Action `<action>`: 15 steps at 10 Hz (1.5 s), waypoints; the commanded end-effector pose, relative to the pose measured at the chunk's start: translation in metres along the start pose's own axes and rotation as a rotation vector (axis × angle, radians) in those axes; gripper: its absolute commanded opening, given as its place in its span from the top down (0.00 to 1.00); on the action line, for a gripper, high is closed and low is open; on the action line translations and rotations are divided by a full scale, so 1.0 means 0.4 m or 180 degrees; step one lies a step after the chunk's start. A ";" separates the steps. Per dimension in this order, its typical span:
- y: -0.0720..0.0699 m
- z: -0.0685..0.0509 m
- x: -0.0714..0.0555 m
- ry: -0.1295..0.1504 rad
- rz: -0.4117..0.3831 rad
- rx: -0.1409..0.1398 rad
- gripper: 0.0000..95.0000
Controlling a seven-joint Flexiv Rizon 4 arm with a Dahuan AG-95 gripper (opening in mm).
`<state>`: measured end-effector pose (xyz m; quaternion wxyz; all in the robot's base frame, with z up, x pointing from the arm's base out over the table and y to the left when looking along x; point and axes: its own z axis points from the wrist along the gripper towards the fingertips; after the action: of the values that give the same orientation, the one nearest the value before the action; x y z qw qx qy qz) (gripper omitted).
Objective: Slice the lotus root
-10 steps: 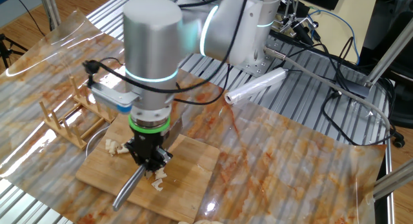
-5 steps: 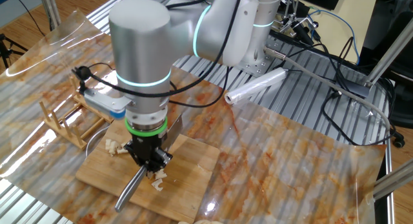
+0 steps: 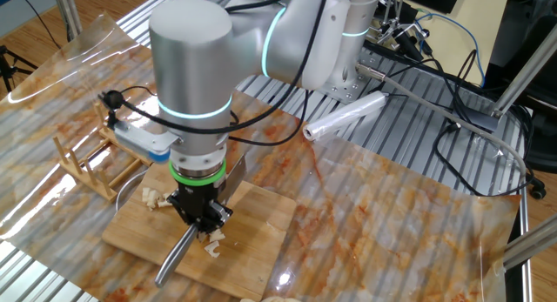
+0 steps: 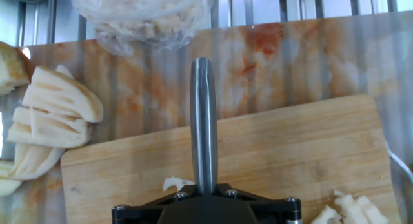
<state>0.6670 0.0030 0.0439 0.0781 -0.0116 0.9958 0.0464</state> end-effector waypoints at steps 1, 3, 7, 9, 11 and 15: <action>-0.004 -0.016 0.001 0.0043 -0.0005 -0.0019 1.00; -0.007 -0.021 -0.004 0.0053 -0.0008 -0.0038 1.00; -0.001 -0.068 -0.045 0.0140 0.0004 -0.0078 1.00; 0.012 -0.100 -0.066 0.0192 0.0010 -0.0155 1.00; 0.023 -0.117 -0.075 0.0197 0.0008 -0.0265 1.00; 0.030 -0.134 -0.085 0.0179 0.0103 -0.0290 1.00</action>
<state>0.6918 0.0106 0.1021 0.0507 -0.0033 0.9940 0.0972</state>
